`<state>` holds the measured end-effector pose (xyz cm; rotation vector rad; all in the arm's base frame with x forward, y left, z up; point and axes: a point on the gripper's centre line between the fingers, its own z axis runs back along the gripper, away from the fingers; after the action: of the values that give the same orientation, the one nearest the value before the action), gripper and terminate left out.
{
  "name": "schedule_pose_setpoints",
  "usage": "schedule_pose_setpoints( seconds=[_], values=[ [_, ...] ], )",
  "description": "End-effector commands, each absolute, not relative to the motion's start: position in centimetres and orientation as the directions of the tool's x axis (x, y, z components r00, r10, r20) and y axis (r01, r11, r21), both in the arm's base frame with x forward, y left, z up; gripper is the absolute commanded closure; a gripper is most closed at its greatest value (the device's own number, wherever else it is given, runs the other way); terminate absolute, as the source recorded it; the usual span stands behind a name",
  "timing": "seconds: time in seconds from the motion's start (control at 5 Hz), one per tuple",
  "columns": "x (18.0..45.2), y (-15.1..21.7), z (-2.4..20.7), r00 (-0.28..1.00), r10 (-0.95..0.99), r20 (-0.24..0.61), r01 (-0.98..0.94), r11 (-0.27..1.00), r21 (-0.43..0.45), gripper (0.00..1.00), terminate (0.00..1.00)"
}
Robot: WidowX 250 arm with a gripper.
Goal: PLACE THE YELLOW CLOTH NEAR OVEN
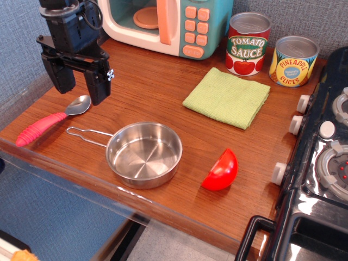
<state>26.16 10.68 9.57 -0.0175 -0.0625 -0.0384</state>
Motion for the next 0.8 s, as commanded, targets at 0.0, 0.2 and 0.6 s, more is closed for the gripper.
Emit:
schedule_pose_setpoints(
  seconds=[0.0, 0.2, 0.6],
  values=[
    [26.2, 10.7, 9.6, 0.997, -0.038, 0.063, 0.039, 0.999, -0.016, 0.00, 0.00],
    [27.9, 9.3, 9.5, 0.995, -0.062, 0.079, 0.065, 0.997, -0.044, 0.00, 0.00],
    [35.8, 4.2, 8.5, 0.987, -0.002, 0.162, 0.008, 0.999, -0.036, 0.00, 0.00]
  ],
)
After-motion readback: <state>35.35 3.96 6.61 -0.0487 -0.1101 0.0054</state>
